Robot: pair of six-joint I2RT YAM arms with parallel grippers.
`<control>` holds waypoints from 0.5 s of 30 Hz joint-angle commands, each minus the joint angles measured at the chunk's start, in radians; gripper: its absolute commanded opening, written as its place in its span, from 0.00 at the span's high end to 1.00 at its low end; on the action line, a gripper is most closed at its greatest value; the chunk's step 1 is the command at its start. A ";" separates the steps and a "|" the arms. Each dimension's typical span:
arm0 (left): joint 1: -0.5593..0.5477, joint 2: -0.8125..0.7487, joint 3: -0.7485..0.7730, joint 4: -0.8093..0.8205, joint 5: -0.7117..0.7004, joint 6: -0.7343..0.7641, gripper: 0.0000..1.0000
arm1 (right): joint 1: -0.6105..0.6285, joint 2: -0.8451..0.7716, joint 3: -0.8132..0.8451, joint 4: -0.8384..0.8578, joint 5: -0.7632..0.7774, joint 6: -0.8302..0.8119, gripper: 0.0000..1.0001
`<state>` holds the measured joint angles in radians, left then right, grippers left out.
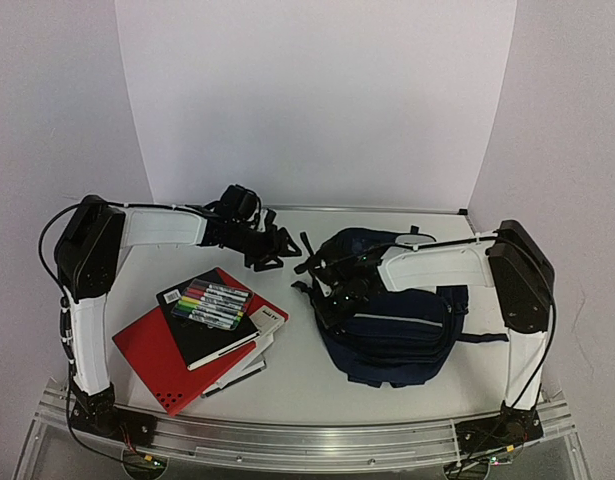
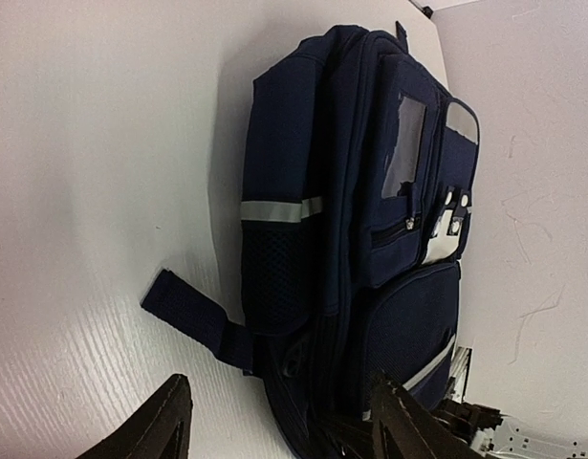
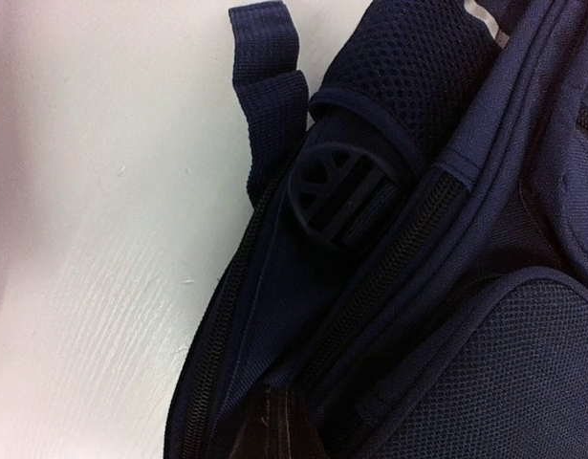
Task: Pack the student bag
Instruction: Zip the student bag at the center of the board.
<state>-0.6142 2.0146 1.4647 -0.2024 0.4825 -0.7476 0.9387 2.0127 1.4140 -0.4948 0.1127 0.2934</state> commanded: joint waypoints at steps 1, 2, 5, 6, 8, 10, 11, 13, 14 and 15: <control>-0.026 0.055 0.084 0.051 0.059 -0.010 0.36 | 0.005 -0.088 -0.029 0.022 -0.058 0.020 1.00; -0.033 0.069 0.095 0.052 0.074 -0.007 0.35 | 0.004 -0.106 -0.036 0.036 -0.063 0.023 1.00; -0.052 0.116 0.130 0.048 0.117 -0.008 0.34 | 0.003 -0.150 -0.049 0.067 -0.093 0.025 1.00; -0.057 0.129 0.135 0.048 0.126 -0.011 0.33 | 0.003 -0.161 -0.054 0.074 -0.100 0.023 1.00; -0.065 0.149 0.138 0.046 0.135 -0.018 0.33 | 0.003 -0.178 -0.064 0.083 -0.105 0.022 1.00; -0.071 0.163 0.130 0.050 0.137 -0.030 0.32 | 0.003 -0.187 -0.075 0.087 -0.113 0.022 1.00; -0.075 0.170 0.124 0.054 0.138 -0.038 0.32 | 0.004 -0.191 -0.080 0.088 -0.128 0.023 1.00; -0.086 0.184 0.123 0.046 0.128 -0.041 0.31 | 0.003 -0.194 -0.088 0.088 -0.122 0.027 1.00; -0.093 0.191 0.126 0.031 0.111 -0.035 0.31 | 0.002 -0.197 -0.093 0.087 -0.117 0.029 1.00; -0.101 0.199 0.135 0.005 0.087 -0.024 0.30 | 0.003 -0.200 -0.096 0.087 -0.113 0.029 1.00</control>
<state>-0.6983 2.1895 1.5600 -0.1819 0.5968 -0.7712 0.9386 1.8516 1.3413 -0.4213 0.0055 0.3129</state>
